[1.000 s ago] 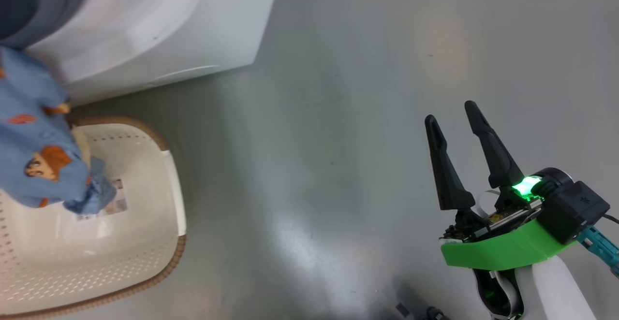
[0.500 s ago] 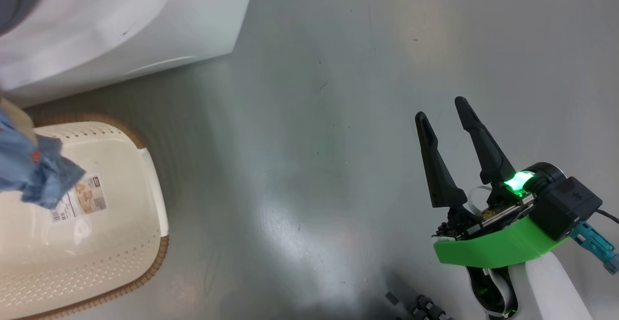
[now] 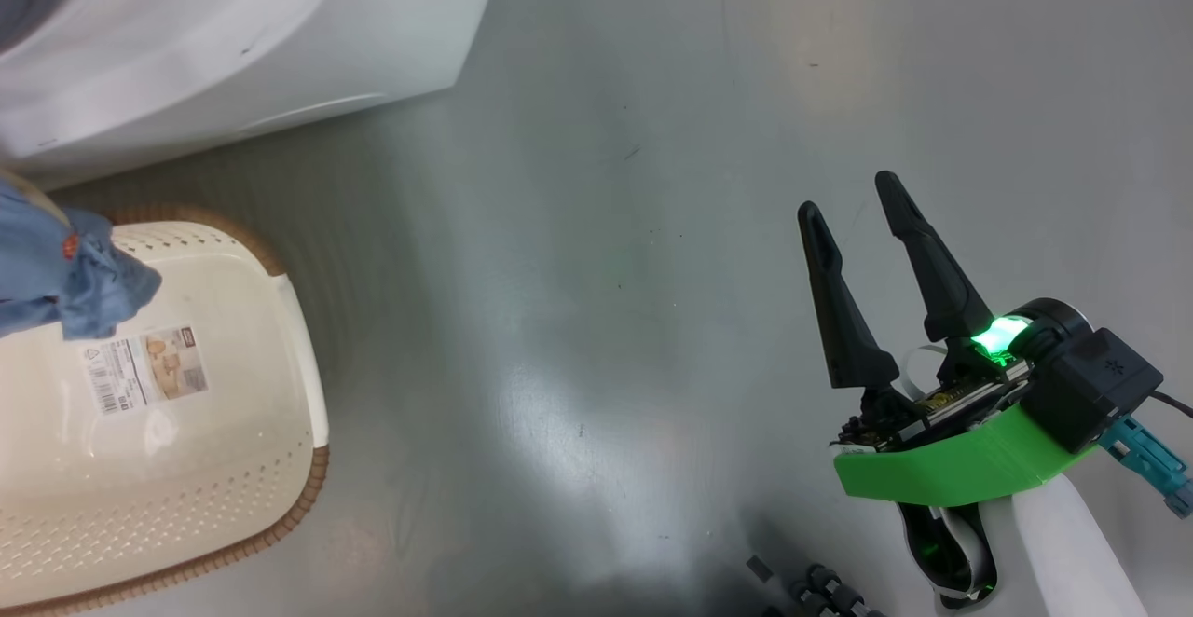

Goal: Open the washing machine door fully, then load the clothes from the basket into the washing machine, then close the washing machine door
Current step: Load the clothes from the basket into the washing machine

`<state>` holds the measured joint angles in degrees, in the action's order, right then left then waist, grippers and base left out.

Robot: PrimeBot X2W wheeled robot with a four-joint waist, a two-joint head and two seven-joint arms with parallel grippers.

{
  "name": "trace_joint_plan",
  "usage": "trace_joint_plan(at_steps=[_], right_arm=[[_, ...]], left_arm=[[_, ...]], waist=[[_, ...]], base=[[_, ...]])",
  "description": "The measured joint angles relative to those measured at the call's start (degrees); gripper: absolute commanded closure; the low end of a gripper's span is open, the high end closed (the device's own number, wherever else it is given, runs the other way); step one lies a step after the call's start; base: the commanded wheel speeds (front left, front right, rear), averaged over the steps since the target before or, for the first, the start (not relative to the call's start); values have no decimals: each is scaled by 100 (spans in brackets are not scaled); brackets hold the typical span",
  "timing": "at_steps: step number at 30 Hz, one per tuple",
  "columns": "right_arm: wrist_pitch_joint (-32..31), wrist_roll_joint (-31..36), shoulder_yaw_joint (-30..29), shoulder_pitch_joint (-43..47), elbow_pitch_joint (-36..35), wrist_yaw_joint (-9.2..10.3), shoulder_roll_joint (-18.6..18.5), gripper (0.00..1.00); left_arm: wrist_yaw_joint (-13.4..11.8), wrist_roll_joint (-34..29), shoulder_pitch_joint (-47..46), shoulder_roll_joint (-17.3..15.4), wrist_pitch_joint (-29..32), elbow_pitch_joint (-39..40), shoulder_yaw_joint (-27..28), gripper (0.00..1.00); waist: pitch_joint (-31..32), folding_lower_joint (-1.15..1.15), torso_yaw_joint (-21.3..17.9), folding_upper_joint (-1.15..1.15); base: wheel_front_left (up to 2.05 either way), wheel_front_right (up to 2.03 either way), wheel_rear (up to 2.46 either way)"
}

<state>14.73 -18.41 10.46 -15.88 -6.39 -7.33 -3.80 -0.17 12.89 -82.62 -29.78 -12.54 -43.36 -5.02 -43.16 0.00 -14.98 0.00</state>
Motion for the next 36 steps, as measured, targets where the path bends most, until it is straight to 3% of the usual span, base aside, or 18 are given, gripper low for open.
trace_joint_plan(at_steps=[8, 17, 19, 20, 36], right_arm=[[0, 1, -5, -63, 7, 0, -19, 0], [0, 1, -34, -66, 9, 1, -105, 0], [0, 1, -36, -65, 11, 0, -130, 0], [0, 1, -38, -63, 12, 0, -143, 0], [0, 12, -180, 9, 26, 0, -256, 0]], left_arm=[[146, 97, 210, 149, 148, -322, -116, 100], [135, 408, 932, 413, 338, -319, -92, 100], [94, 486, 1113, 471, 338, -276, -67, 46], [88, 498, 1201, 489, 337, -246, -67, 0], [-185, 753, 2432, 742, 37, 788, -1, 0]], waist=[[24, 0, 106, 0], [161, 0, 262, 0], [212, 0, 297, 0], [240, 0, 313, 0], [679, 0, 589, 0]], base=[[0, 0, 0], [0, 0, 0], [0, 0, 0], [0, 0, 0], [0, 0, 0]])
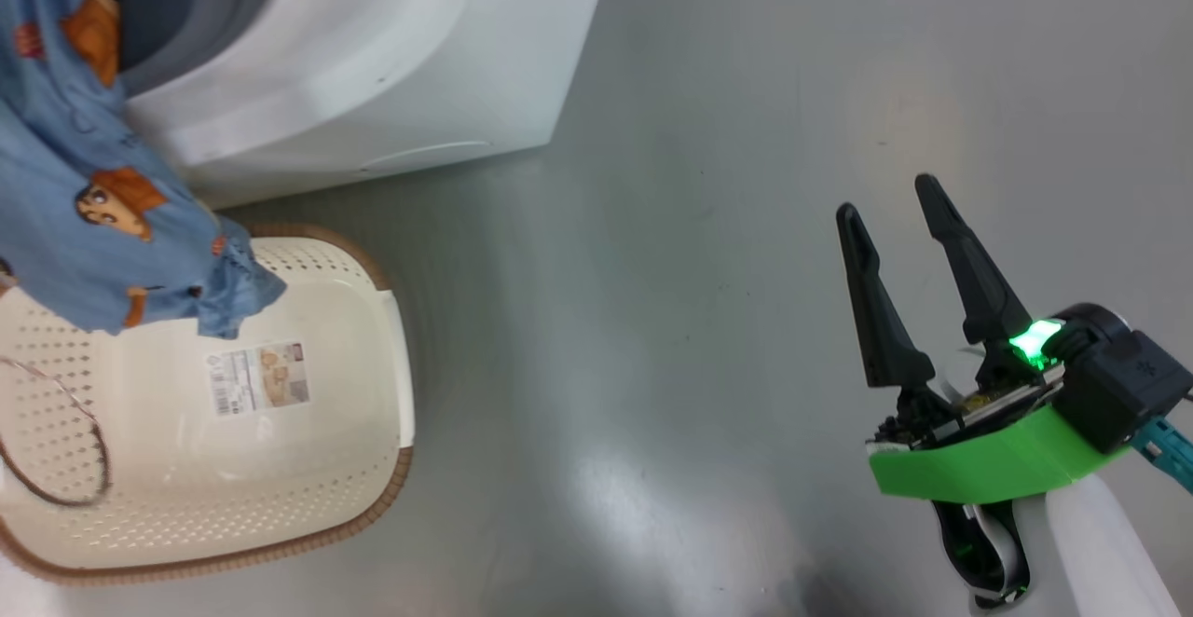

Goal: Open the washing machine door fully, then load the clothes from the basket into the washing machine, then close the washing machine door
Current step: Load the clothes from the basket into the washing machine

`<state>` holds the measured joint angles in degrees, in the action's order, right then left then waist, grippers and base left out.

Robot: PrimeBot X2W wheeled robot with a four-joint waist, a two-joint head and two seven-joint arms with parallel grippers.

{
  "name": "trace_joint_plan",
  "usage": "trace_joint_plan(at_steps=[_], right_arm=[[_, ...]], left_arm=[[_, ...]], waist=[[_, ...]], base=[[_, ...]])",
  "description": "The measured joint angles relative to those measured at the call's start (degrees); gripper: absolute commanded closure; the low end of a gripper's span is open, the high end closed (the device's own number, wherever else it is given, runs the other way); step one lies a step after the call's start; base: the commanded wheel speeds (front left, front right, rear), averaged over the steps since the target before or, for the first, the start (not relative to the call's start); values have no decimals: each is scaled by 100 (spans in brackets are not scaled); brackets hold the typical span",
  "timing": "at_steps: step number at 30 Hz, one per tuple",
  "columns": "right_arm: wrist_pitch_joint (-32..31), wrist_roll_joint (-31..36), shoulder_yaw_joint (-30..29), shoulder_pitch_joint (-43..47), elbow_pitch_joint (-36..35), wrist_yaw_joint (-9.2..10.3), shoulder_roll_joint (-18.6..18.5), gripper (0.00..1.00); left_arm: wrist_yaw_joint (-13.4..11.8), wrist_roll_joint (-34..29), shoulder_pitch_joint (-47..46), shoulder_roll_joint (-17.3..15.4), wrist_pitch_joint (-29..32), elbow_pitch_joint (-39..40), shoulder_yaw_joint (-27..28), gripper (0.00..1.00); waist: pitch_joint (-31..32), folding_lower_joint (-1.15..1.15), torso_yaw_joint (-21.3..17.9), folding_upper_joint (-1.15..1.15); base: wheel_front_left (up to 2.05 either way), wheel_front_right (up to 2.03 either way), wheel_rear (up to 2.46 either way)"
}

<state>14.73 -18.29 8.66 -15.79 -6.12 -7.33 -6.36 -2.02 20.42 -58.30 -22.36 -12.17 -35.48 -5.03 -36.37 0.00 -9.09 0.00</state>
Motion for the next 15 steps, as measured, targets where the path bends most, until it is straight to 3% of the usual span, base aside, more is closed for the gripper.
trace_joint_plan(at_steps=[15], right_arm=[[0, 105, -216, 457, 35, 0, -149, 0]], left_arm=[[-821, 11, 3121, 711, -231, 2547, 145, 0]], waist=[[626, 0, 463, 0]], base=[[0, 0, 0]])
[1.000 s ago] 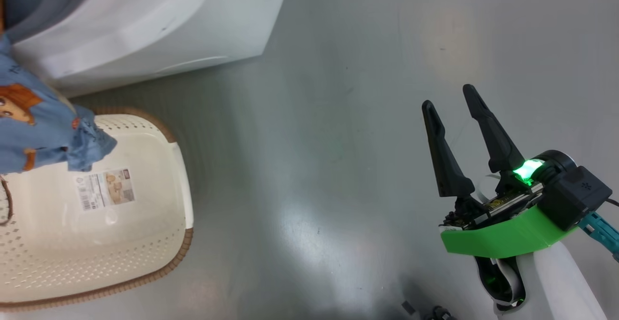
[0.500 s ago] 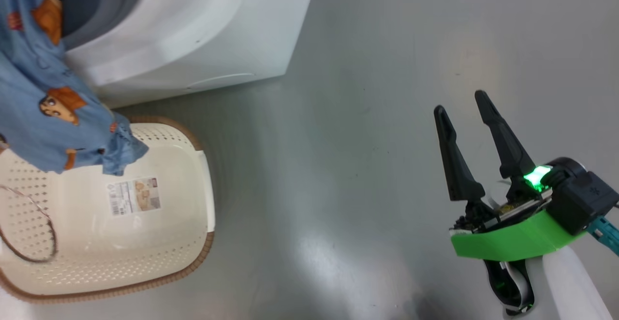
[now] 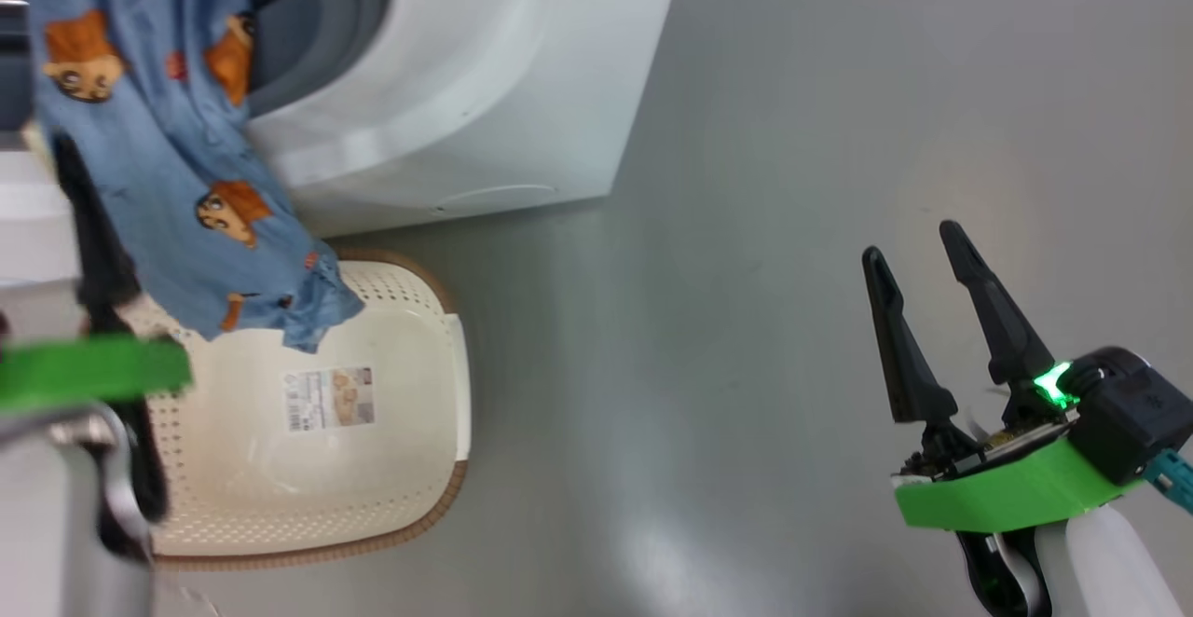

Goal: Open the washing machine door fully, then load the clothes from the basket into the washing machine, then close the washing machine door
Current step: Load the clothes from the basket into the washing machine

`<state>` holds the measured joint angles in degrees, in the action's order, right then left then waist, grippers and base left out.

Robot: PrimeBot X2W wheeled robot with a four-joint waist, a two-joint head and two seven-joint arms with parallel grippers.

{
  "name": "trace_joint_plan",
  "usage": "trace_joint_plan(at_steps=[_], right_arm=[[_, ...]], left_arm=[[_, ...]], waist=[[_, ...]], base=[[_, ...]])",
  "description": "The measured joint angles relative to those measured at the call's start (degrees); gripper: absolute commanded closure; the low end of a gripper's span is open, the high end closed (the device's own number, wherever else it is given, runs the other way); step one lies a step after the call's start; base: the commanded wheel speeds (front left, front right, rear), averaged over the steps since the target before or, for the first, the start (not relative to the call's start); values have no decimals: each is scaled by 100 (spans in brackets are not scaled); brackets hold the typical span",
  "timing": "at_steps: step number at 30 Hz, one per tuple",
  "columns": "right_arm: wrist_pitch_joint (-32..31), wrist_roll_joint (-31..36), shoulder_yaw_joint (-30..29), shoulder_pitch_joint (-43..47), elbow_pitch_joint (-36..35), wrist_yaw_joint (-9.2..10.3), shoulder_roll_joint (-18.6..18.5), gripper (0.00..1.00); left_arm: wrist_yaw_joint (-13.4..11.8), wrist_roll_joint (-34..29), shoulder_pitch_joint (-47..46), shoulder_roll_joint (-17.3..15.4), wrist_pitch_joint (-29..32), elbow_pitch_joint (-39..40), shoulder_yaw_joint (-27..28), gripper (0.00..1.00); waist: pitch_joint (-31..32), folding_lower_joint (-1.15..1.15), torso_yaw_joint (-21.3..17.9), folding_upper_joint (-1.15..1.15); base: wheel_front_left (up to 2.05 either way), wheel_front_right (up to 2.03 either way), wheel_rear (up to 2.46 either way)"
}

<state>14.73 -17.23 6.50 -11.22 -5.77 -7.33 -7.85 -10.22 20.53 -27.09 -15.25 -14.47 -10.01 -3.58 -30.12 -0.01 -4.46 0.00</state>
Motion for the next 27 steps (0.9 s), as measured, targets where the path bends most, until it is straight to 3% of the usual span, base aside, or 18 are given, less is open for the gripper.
trace_joint_plan(at_steps=[6, 14, 27], right_arm=[[0, 52, -11, 283, 76, 0, -101, 0], [0, 67, -10, 604, 191, 0, -190, 0], [0, 143, 8, 1031, 279, 0, -185, 0]], left_arm=[[-220, -115, 1140, 275, -4, 652, -86, 0], [-269, -245, 2123, 491, -5, 924, -349, 0], [-202, -286, 2606, 631, -5, 833, -716, 0]], waist=[[335, 0, 179, 0], [855, 0, 396, 0], [1578, 1, 636, 0]], base=[[0, 0, 0], [0, 0, 0], [0, 0, 0]])
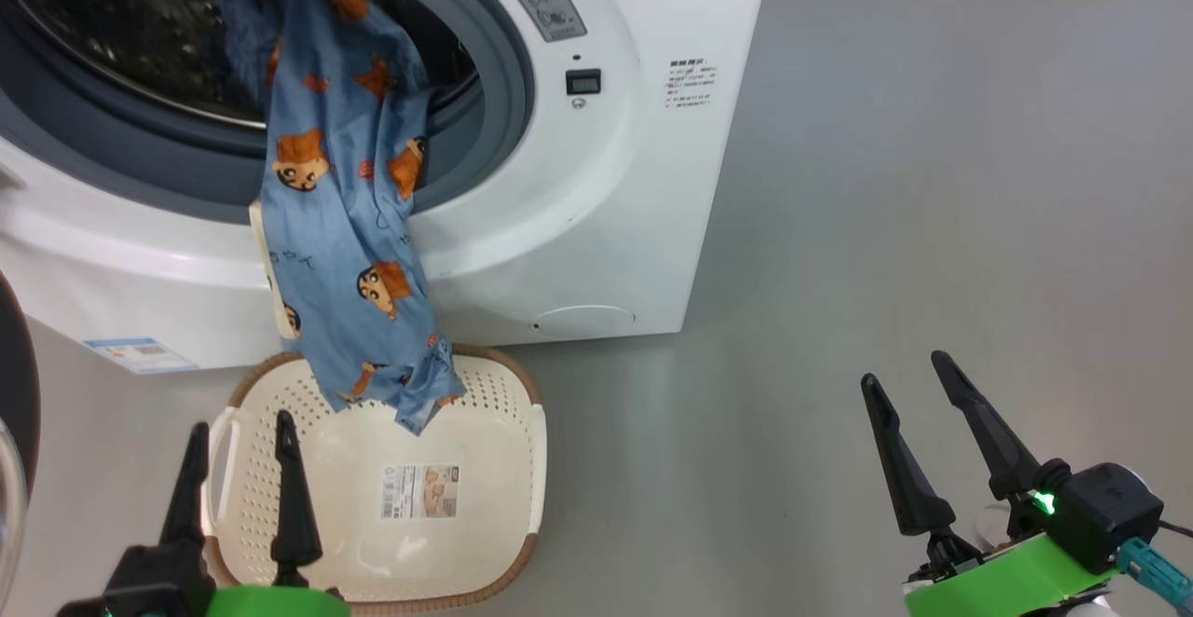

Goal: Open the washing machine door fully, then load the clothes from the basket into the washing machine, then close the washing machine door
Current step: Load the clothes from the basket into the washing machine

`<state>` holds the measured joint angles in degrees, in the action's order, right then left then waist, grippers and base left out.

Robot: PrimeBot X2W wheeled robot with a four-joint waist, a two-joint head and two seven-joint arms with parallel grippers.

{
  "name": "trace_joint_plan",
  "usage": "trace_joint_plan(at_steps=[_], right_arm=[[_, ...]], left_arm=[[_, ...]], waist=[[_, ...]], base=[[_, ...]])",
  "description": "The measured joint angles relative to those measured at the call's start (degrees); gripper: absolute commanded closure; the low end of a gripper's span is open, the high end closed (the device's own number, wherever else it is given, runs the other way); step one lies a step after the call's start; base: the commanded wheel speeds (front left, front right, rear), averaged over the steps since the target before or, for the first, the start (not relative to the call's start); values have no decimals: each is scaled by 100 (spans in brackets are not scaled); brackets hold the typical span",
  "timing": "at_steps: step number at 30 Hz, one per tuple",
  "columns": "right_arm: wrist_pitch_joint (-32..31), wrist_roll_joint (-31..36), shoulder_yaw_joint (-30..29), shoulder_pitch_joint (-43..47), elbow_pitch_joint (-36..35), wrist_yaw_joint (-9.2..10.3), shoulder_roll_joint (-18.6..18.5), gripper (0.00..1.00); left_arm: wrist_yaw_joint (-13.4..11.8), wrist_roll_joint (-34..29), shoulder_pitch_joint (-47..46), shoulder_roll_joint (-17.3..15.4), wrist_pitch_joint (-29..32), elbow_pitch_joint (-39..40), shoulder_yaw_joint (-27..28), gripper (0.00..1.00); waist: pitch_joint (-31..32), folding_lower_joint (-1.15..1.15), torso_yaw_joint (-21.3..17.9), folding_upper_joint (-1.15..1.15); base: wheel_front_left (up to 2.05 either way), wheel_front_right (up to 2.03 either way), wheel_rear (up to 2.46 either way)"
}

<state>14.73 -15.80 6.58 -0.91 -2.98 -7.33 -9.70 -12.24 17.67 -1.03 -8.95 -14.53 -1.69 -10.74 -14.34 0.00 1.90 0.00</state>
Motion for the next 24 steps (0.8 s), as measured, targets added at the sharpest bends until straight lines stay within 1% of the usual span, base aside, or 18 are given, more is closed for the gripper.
trace_joint_plan(at_steps=[2, 12, 14, 24], right_arm=[[0, 1, -9, 18, -2, 0, 33, 0], [0, 2, -15, 121, 7, 0, 69, 0], [0, 2, -15, 121, 7, 0, 71, 0], [0, 2, -1, 122, -2, 0, 78, 0]], left_arm=[[41, 0, 61, 0, 0, -31, -5, 0], [49, 15, 174, 0, 0, -132, -41, 0], [94, 19, 174, 0, 0, -169, -41, 0], [99, 124, 192, 10, 0, -213, -65, 0]], waist=[[61, 0, -6, 0], [259, 0, -143, 0], [282, 0, -158, 0], [251, 0, -163, 0]], base=[[0, 0, 0], [0, 0, 0], [0, 0, 0], [0, 0, 0]])
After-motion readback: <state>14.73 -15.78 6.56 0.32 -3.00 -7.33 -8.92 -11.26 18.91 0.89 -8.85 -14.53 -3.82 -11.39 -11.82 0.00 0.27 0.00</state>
